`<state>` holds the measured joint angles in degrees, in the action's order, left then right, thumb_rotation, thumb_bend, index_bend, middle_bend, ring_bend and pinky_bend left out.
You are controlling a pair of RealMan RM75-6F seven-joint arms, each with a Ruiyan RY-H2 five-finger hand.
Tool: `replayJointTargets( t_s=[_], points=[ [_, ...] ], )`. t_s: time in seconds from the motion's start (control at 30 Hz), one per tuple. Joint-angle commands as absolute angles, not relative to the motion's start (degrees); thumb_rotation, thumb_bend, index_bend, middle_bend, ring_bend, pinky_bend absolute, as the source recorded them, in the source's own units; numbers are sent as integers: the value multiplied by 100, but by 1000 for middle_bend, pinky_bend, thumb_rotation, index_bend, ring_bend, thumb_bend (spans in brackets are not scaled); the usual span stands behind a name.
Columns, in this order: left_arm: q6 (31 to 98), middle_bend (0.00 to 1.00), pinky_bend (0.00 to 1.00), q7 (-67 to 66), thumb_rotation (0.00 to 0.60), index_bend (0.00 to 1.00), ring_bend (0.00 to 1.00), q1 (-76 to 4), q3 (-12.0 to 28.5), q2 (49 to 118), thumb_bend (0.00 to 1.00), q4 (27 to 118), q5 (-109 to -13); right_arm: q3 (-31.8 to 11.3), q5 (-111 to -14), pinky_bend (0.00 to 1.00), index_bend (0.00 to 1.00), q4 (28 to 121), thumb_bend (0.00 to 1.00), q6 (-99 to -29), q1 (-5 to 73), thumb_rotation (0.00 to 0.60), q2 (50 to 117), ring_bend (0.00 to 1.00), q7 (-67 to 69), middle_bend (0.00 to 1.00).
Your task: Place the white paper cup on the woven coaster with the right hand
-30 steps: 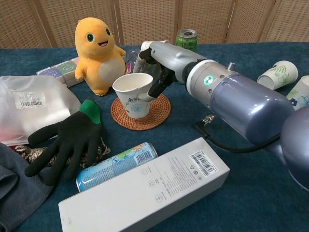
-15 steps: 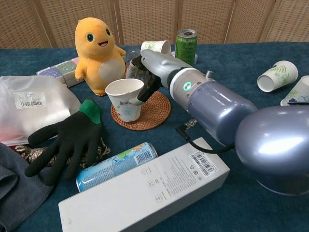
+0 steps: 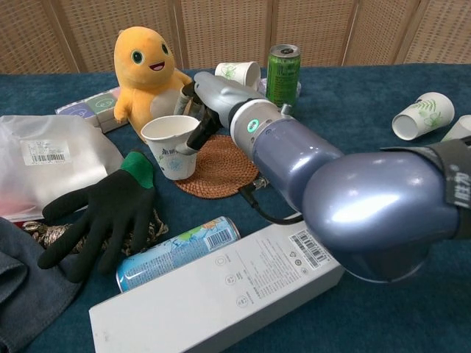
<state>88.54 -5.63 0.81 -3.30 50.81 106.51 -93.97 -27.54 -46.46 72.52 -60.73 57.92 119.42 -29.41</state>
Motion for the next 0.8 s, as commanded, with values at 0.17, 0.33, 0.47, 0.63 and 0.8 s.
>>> replayJointTargets(
  t_s=[0.17, 0.33, 0.47, 0.63, 0.8],
  points=[
    [8883, 0, 0, -551, 600, 0, 0, 91, -326, 5072, 286, 10650, -9404, -2838, -4539, 329, 311, 7205, 277, -6089, 5859, 600, 11994, 329, -2957, 386],
    [8895, 0, 0, -548, 600, 0, 0, 97, -323, 5066, 287, 10656, -9403, -2786, -4439, 329, 175, 7277, 219, -6031, 5807, 600, 11926, 279, -2967, 284],
    [8917, 0, 0, -531, 600, 0, 0, 107, -322, 5058, 288, 10655, -9411, -2735, -4400, 320, 47, 7494, 218, -5971, 5726, 600, 11780, 242, -2923, 167],
    [8927, 0, 0, -524, 600, 0, 0, 114, -324, 5053, 286, 10655, -9416, -2690, -4430, 301, 0, 7846, 180, -5999, 5645, 600, 11548, 192, -2929, 41],
    [8940, 0, 0, -531, 600, 0, 0, 121, -328, 5051, 286, 10661, -9435, -2548, -4563, 296, 0, 8657, 130, -5969, 5399, 600, 10969, 169, -2860, 18]
  ],
)
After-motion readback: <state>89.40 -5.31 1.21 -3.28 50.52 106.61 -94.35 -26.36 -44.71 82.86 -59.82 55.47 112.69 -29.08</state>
